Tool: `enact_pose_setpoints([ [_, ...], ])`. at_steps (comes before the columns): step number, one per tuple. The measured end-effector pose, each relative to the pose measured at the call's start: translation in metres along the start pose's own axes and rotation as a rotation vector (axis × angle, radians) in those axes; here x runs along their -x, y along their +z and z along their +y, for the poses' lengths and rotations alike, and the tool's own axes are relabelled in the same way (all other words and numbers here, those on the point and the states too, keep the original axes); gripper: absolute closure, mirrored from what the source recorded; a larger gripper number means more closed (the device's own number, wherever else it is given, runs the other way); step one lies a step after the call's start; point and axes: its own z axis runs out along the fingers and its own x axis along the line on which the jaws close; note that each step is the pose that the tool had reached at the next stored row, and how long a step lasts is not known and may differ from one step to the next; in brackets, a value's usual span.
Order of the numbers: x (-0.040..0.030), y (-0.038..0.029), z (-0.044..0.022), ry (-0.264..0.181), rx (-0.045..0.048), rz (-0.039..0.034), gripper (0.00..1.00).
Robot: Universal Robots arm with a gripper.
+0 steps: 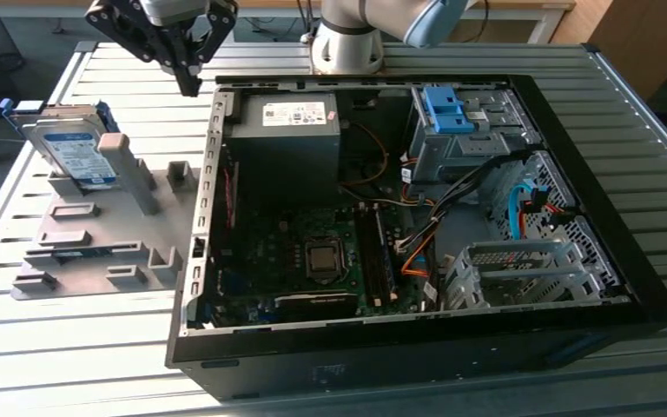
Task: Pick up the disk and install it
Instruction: 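Reach for the disk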
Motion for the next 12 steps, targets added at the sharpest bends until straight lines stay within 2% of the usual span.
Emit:
enact_pose_setpoints([
  [12,-0.0036,0.0001,-0.0002,0.0,0.0,0.0,0.89],
])
